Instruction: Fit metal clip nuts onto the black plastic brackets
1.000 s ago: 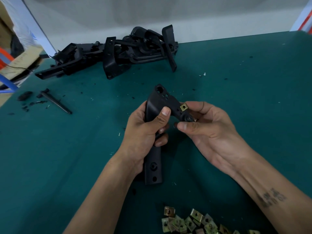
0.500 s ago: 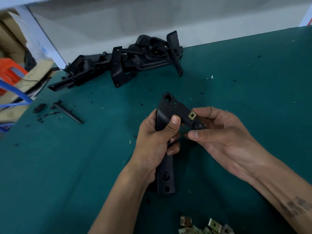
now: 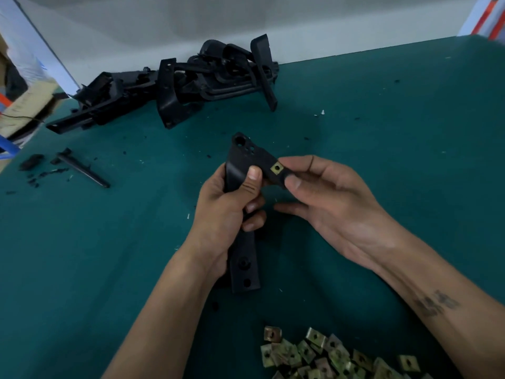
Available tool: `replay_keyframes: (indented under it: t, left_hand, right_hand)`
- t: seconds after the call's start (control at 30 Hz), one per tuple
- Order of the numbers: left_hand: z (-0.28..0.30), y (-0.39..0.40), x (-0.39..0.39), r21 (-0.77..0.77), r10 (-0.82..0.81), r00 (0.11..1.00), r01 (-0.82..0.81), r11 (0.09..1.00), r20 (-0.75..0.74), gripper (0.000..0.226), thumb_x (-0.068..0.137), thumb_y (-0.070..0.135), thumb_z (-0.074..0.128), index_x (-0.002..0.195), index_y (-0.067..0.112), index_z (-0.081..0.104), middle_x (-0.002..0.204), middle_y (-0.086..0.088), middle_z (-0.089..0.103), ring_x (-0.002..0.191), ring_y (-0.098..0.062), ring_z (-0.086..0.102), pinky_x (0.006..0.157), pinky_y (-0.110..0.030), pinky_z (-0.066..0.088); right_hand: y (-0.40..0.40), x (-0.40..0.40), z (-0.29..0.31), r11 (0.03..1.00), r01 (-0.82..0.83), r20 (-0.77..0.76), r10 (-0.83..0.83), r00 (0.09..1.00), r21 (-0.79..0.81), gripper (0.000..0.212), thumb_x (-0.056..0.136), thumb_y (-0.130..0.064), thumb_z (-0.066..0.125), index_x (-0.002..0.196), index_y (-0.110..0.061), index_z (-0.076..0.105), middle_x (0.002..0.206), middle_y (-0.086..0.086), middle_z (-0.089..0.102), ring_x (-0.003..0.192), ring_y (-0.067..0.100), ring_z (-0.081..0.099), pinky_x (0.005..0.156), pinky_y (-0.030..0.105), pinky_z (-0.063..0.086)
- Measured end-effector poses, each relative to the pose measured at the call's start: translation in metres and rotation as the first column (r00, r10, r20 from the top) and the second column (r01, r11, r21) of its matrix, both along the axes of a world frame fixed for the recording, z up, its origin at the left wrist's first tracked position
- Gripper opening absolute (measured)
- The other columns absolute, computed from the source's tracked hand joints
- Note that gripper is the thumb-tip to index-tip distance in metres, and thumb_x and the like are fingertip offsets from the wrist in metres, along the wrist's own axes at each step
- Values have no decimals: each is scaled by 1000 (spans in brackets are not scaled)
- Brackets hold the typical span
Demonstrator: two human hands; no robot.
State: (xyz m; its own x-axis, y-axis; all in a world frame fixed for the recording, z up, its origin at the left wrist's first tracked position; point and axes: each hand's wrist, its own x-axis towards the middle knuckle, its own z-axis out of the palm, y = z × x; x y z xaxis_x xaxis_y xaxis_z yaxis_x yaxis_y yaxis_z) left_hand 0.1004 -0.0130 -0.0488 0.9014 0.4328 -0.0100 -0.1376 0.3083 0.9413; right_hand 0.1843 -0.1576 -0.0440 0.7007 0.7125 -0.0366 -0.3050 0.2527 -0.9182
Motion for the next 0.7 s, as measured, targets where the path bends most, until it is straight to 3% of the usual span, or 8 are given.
replay_keyframes:
  t: [0.17,0.3,0.37,0.47,0.53,0.63,0.7]
  left_hand:
    - [-1,1,3,-32,-94,996,93,995,-5,19,91,21,62,98,7,51,75,-2,51,50,-7,32,38,-17,30]
    - [2,0,3,-91,-131,991,130,987,-7,26,90,31,64,97,9,50,76,-4,56,52,-11,36,39,-20,30]
    - [2,1,3,-121,-123,992,120,985,-21,28,93,34,62,100,10,49,78,-6,57,53,-13,37,40,-22,32]
    - [2,-1,2,-131,-109,993,103,986,-41,25,99,31,59,106,8,51,78,-7,58,54,-15,38,41,-24,34]
    - [2,-2,2,-111,-95,994,89,990,-51,25,101,29,58,106,5,55,76,-6,60,53,-15,40,41,-24,35]
    - [1,-3,2,-80,-79,995,75,994,-53,24,101,29,59,100,4,57,76,-5,62,53,-15,42,43,-25,36]
    - [0,-3,2,-74,-71,996,67,995,-52,23,101,28,60,95,6,57,75,-6,63,53,-15,42,44,-26,37]
  right_hand:
    - [-15,-7,-7,998,43,39,-41,998,-50,33,96,-29,62,118,-4,64,114,18,66,100,30,68,83,32,57]
    - [-74,-31,-15,965,108,276,-39,960,-238,31,97,-46,59,117,-25,71,108,9,70,97,27,69,82,28,52]
    - [-114,-45,-13,946,156,369,-43,928,-284,38,91,-54,67,113,-24,74,103,9,70,91,24,67,78,25,51]
    - [-158,-67,-11,893,303,603,-45,796,-333,19,87,-32,80,102,-21,79,98,7,68,85,25,64,73,22,49]
    - [-170,-80,-10,840,431,749,-45,661,-330,19,83,-17,83,99,-26,81,97,4,67,81,20,64,71,17,48]
    - [-167,-90,-7,817,457,840,60,539,-351,15,81,-32,82,96,-29,82,95,-1,67,70,15,62,63,20,48]
    - [-164,-91,-4,816,410,846,170,505,-408,9,84,-32,83,92,-29,81,95,-5,67,69,14,61,59,21,47]
